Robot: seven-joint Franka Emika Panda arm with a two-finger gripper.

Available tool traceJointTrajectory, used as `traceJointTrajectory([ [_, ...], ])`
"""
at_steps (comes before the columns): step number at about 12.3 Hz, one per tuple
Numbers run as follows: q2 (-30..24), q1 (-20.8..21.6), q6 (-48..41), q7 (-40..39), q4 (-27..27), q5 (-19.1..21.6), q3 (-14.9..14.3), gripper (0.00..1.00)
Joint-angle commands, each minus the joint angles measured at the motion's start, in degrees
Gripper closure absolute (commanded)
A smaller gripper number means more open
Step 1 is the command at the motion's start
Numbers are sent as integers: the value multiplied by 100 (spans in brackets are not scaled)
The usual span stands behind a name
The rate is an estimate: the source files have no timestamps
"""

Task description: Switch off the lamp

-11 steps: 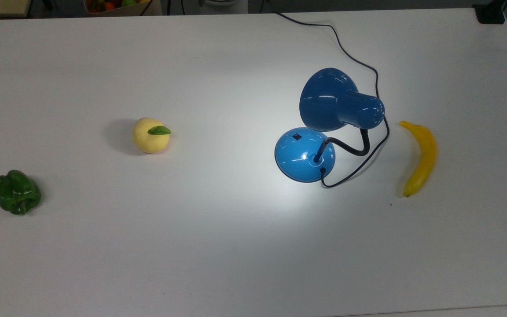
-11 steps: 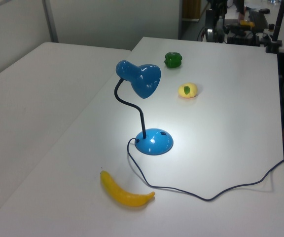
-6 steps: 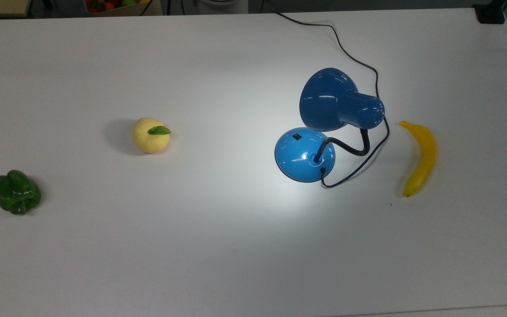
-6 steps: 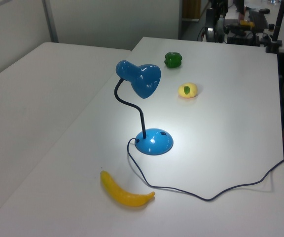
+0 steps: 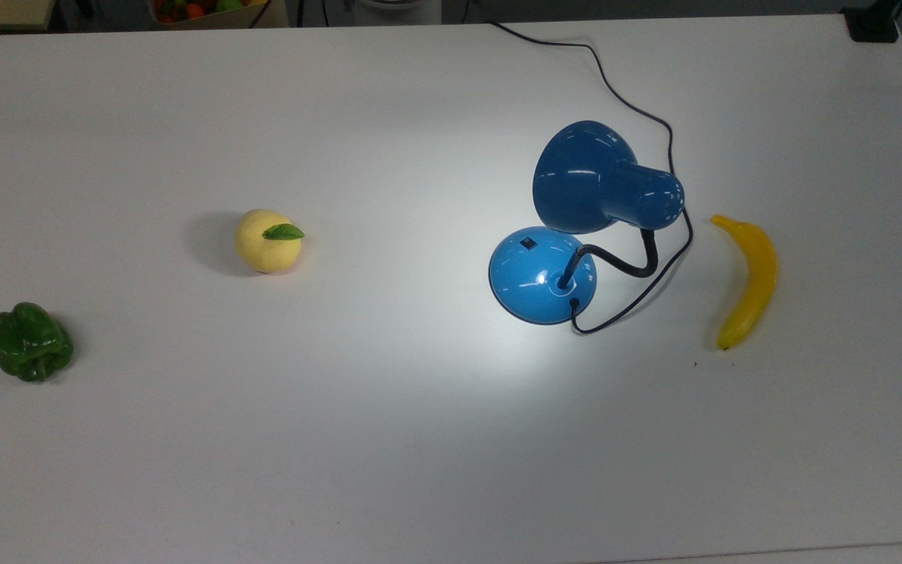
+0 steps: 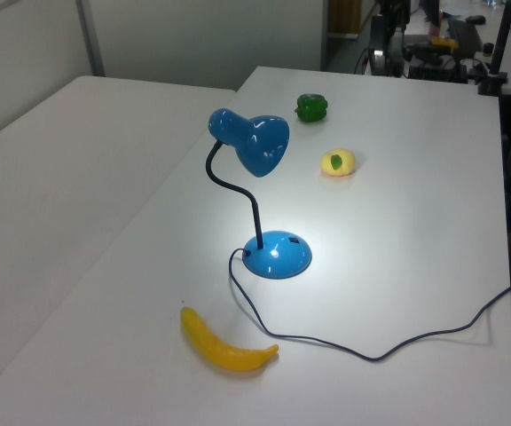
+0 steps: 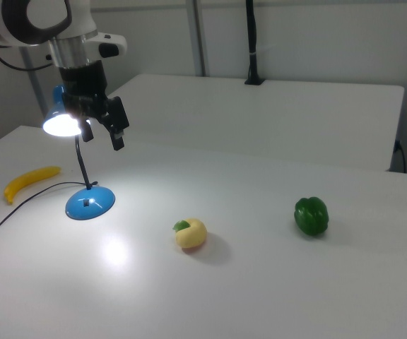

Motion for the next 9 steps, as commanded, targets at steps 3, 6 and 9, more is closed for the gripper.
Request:
traceJointTrajectory([
  [3, -26, 12, -36, -23, 9, 105, -15, 5],
  [6, 0, 12, 0, -84, 9, 105, -15, 64],
  [9, 27, 12, 0, -93, 9, 105, -15, 100],
])
